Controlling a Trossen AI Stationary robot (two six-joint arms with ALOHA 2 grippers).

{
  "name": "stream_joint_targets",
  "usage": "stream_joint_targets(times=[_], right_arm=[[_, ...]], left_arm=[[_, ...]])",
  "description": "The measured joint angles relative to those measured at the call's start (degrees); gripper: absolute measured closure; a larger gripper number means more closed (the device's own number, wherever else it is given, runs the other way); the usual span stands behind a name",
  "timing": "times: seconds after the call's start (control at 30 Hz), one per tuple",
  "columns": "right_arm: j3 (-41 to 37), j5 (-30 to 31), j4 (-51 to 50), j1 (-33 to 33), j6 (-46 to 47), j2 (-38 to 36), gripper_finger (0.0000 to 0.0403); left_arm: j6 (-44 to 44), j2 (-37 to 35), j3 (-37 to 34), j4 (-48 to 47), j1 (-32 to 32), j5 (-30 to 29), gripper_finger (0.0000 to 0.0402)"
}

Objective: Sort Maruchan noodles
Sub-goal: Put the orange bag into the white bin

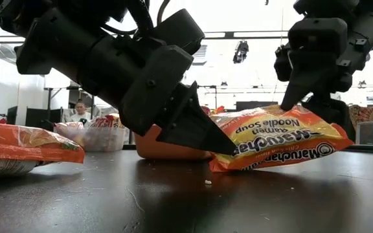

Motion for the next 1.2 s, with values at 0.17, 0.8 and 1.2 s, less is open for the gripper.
stream_joint_targets(times=[0.17, 0.8, 1.2], right_arm=[[0.0, -2.0, 7.6, 0.0, -1.6, 3.6, 0.0089], [0.0, -3.4, 16.3, 0.6, -3.2, 9.9, 0.0216], [0.0, -5.0, 16.0, 1.5, -4.1, 6.9, 0.0341]], left_arm=[[-0.1, 0.2, -0.2, -1.0, 0.1, 0.4, 0.0362], [-0.5, 0.2, -0.2, -0.8, 0.1, 0.2, 0.0362], [5.6, -4.2, -0.2, -1.1, -1.8, 0.2, 0.0362]])
